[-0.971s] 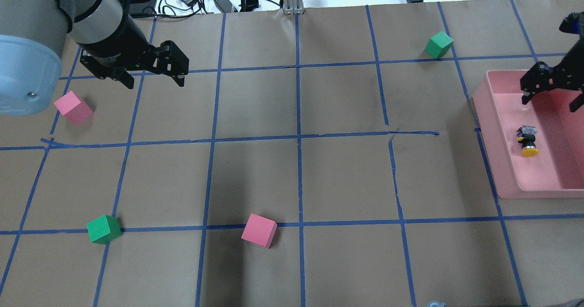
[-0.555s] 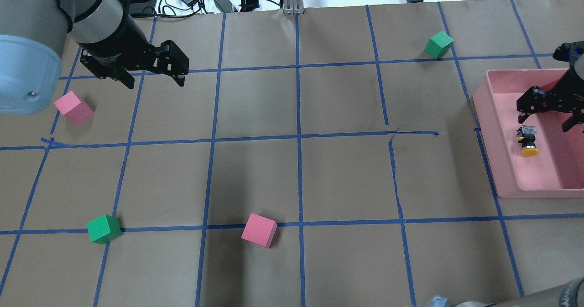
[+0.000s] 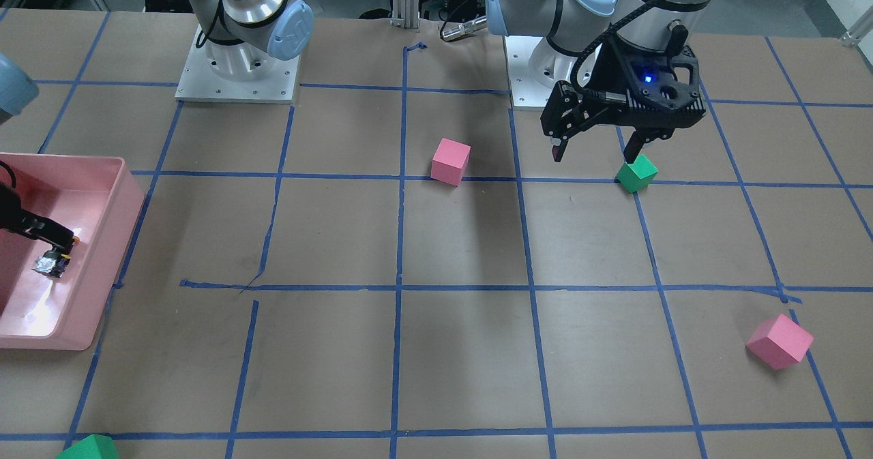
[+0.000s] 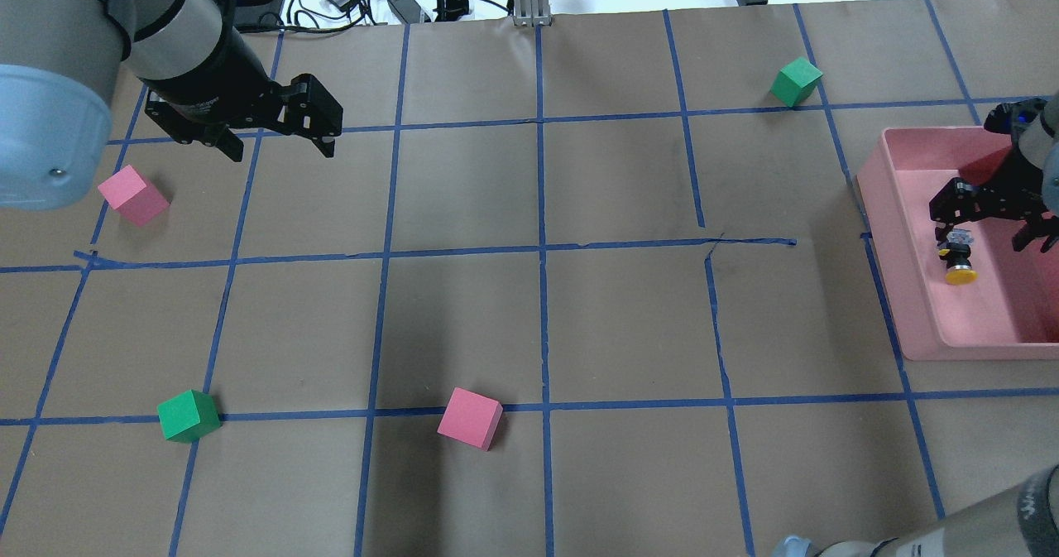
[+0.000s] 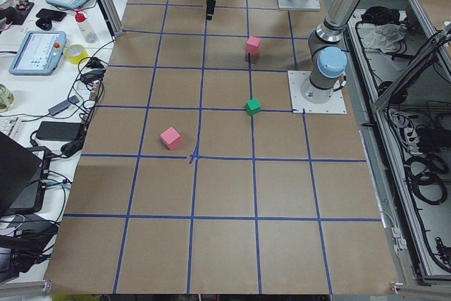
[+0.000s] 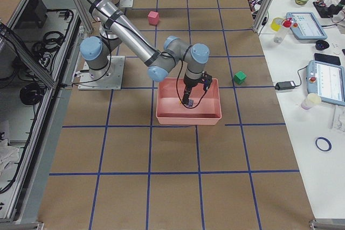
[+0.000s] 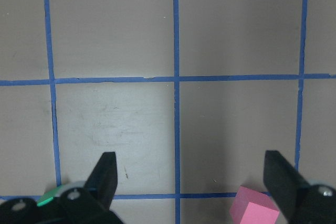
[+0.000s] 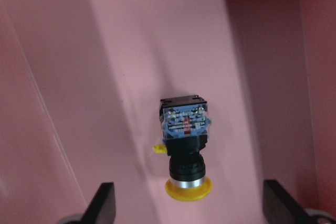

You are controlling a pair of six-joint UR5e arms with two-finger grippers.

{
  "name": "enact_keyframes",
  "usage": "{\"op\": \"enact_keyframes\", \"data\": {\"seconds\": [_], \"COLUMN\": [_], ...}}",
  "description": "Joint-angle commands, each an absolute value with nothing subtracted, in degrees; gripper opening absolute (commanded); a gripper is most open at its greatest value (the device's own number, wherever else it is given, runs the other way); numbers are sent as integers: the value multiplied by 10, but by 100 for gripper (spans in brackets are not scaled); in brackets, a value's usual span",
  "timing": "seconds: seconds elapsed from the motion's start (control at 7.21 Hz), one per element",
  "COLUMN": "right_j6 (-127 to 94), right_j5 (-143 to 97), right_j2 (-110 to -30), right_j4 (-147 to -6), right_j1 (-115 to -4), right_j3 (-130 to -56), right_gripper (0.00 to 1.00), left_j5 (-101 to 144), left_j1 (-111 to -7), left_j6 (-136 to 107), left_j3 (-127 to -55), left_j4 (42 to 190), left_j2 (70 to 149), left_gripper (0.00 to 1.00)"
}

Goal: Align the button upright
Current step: 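Move the right gripper over the pink tray toward the yellow button, then lower the right gripper and grasp the yellow button's black body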

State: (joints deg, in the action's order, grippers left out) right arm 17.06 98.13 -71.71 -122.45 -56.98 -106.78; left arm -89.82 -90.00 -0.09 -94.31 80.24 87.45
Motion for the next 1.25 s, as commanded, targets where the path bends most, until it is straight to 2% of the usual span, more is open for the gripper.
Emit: {"op": "enact_keyframes", "data": {"seconds": [0.0,0.55,0.69,0.83,0.97,1.11], "right_j6": [189,190,192,194,192,194], "right_j5": [984,984,979,978,977,979], "right_j2": [-692,-659,-658,-658,-662,-665], "right_j4": [-1253,-1267,-1267,-1264,-1261,-1260], "right_j1": [-569,-568,-566,-566,-566,-566], "right_j3": [-1068,-1070,-1070,-1070,-1070,-1065], "right_gripper": [100,99,70,34,5,0], "left_j5": [-898,-898,-898,-898,-898,-898], "left_j1": [-900,-900,-900,-900,-900,-900], "left_j6": [-1,-2,-1,-2,-1,-1], "left_j3": [-943,-943,-943,-944,-943,-943], "left_j4": [802,802,802,802,802,802], "left_j2": [875,875,875,875,875,875], "left_gripper": [100,100,100,100,100,100]}}
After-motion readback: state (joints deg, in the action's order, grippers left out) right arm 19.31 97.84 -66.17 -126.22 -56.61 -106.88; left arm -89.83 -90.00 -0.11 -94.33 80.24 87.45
